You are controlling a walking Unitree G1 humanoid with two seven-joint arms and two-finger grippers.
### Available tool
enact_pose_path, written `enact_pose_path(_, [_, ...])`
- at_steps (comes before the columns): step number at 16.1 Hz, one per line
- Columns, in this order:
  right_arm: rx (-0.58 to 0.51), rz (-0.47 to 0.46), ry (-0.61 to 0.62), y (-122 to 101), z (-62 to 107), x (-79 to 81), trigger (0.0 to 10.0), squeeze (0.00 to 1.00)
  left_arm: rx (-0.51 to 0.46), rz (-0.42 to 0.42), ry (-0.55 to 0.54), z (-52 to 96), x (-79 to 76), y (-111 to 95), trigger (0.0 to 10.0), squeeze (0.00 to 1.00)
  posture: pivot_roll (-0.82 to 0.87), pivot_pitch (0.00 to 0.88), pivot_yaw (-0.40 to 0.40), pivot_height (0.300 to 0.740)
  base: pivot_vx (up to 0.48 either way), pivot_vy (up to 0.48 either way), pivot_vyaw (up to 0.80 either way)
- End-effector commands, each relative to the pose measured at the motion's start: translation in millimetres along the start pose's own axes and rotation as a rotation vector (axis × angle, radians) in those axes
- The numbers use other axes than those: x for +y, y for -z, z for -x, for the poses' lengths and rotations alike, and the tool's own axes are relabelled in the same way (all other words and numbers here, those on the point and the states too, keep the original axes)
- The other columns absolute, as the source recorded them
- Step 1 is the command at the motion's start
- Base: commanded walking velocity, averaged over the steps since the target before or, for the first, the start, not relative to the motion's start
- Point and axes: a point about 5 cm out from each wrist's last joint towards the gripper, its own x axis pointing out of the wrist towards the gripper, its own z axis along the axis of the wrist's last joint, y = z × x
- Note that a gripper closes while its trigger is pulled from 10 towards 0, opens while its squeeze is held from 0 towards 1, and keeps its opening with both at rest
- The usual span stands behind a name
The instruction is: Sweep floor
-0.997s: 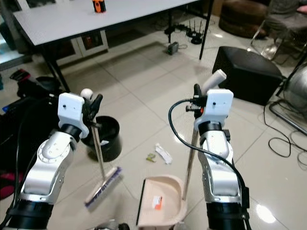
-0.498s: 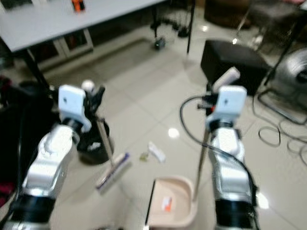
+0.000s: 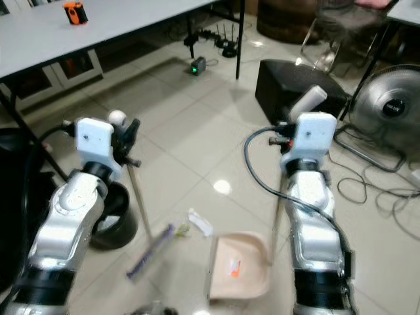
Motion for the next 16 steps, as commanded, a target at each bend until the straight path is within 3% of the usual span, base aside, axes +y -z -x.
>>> enact_pose_path(1, [-0.042, 0.006, 0.003, -9, -2.2, -2.7, 10.0, 0.00, -0.040, -0.022, -0.009, -3.3, 0.3, -8, 10.0, 0.00, -0.06, 0.069, 0.056, 0.740, 0.416, 0.000, 0.00])
enact_pose_path(8, [-0.033, 0.052, -0.014, -4, -1.3, 1.7, 10.0, 0.00, -0.036, -0.020, 0.001, -3.6, -1.7, -7, 10.0, 0.00, -0.05, 0.064, 0.062, 0.740, 0.418, 0.000, 0.00])
enact_pose_path(11, [-0.037, 0.022, 0.030, -2, 2.8, -0.9, 10.0, 0.00, -0.015, -0.015, 0.029, -4.3, -7.0, -3, 10.0, 0.00, -0.04, 0.083, 0.067, 0.740, 0.409, 0.000, 0.53])
enact_pose_path(16, [-0.053, 0.073, 0.042, 6, 5.5, -0.9, 10.0, 0.00, 0.023, 0.030, 0.069, -11.0, -24.7, 7, 10.0, 0.00, -0.03, 0.149, 0.085, 0.740, 0.000, 0.000, 0.00])
